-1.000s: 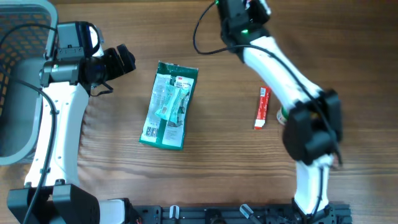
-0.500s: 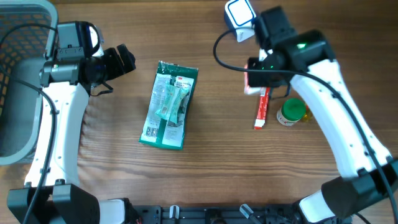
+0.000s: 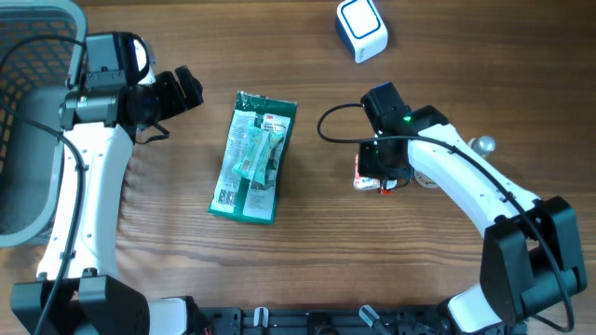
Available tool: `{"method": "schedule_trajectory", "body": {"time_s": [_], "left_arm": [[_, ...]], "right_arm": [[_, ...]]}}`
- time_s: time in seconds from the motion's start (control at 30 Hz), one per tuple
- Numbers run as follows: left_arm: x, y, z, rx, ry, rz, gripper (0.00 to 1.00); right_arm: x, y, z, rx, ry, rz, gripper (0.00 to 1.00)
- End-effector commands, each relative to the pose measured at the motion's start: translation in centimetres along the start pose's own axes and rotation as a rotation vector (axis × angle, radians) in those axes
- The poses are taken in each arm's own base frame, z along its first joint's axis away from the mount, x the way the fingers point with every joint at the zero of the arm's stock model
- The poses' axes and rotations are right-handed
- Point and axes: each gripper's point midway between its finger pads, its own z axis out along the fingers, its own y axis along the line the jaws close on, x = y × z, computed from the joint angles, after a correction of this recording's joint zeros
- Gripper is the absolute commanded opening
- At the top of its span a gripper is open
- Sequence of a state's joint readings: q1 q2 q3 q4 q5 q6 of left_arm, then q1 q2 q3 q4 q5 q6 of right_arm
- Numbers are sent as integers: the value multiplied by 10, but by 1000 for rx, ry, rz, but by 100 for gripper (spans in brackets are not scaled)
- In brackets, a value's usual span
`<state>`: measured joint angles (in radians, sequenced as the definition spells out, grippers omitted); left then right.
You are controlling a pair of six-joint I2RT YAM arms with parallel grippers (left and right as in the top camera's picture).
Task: Scan the item barcode
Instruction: 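Lower the packet onto the table beside the red tube and release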
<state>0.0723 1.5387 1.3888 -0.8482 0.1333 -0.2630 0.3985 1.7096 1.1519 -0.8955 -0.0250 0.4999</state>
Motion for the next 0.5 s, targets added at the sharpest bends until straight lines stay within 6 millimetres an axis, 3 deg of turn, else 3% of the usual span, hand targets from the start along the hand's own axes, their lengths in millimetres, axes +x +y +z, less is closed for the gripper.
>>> {"method": "schedule_trajectory", "body": {"time_s": [0.0,0.13,0.3,0.47], "left_arm": [[-5,-3,-4,15,-13,20,100],[-5,-3,-4,14,-13,20,100],[-5,-3,-4,15,-13,20,100],[-5,-3,-4,14,-13,20,100]], "right_arm": [[1,-9,5,46,-8,50,6],[0,-10,5,55,-13,49,10],[-1,-9,5,52,-18,48,53],[-4,-5,5,29,-24,48,48]]}}
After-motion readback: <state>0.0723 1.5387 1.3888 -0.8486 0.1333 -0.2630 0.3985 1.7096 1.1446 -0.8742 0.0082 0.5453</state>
